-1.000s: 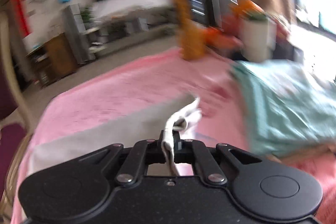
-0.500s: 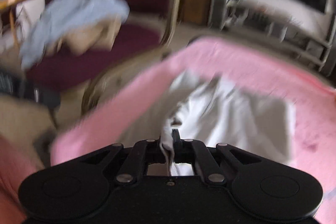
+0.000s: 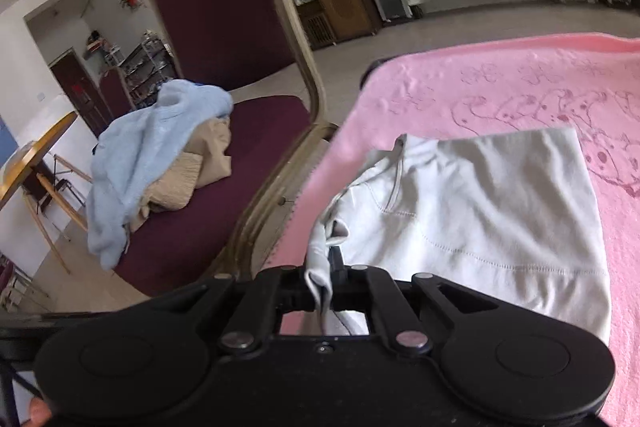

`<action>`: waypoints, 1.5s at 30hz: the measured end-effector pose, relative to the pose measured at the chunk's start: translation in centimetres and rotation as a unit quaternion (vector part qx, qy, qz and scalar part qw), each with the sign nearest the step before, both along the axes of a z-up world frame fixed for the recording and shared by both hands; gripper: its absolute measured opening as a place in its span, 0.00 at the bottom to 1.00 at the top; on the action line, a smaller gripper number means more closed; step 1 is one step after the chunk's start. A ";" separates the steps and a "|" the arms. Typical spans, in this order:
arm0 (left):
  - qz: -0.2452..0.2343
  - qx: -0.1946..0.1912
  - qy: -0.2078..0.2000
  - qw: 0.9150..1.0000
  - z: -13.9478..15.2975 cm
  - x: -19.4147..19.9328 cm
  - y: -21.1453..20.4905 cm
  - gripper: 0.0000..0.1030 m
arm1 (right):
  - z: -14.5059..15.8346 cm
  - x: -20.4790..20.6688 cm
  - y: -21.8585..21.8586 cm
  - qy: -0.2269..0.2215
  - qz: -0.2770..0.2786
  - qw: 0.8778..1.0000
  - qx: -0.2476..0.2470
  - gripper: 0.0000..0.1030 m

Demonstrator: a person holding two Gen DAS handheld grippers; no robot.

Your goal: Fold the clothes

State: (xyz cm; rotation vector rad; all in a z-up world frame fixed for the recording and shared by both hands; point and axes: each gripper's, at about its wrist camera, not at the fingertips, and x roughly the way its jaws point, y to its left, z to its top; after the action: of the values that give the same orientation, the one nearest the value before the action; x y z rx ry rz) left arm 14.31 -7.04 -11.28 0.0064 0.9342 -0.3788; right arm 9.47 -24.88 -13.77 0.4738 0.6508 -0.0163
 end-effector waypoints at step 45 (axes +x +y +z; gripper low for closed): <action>-0.023 0.087 0.019 0.996 -3.4 0.5 -6.1 0.18 | -1.9 -8.6 -7.3 0.176 0.000 0.976 -0.132 0.15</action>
State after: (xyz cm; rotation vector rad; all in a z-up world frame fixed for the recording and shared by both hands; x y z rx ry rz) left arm 14.78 -13.15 -14.68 0.1808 1.0032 -0.3397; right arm 0.89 -32.22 -15.69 0.2131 0.9811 -0.1879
